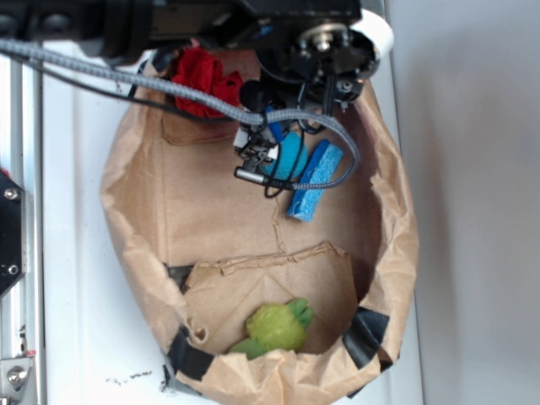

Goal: Grab the red paper.

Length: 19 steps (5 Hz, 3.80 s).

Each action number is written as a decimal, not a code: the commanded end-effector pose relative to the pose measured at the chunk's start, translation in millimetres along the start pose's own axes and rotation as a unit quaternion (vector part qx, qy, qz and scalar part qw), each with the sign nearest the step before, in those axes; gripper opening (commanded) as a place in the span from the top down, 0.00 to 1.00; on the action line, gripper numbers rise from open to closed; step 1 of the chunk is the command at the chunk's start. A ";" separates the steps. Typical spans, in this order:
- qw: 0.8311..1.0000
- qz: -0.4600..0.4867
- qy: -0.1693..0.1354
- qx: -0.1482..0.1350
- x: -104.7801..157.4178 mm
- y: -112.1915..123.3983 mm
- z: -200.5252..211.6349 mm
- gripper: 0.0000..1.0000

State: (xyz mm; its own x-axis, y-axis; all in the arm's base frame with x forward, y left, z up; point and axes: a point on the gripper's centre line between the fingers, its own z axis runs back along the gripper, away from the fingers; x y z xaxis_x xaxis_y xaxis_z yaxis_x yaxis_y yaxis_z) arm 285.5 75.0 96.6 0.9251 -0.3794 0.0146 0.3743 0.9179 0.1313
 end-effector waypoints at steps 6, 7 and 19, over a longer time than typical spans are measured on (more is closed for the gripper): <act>0.992 -0.054 -0.042 -0.106 -25.7 -2.1 25.4 0.00; 0.990 -0.058 -0.049 -0.120 -22.6 -14.0 35.8 0.00; 0.990 -0.114 -0.031 -0.080 -36.2 33.7 -17.2 0.00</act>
State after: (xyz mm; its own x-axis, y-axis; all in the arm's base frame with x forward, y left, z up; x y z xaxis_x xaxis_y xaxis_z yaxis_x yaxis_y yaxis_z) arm 262.5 105.6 60.8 0.7928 -0.6088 0.0280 0.6086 0.7884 -0.0901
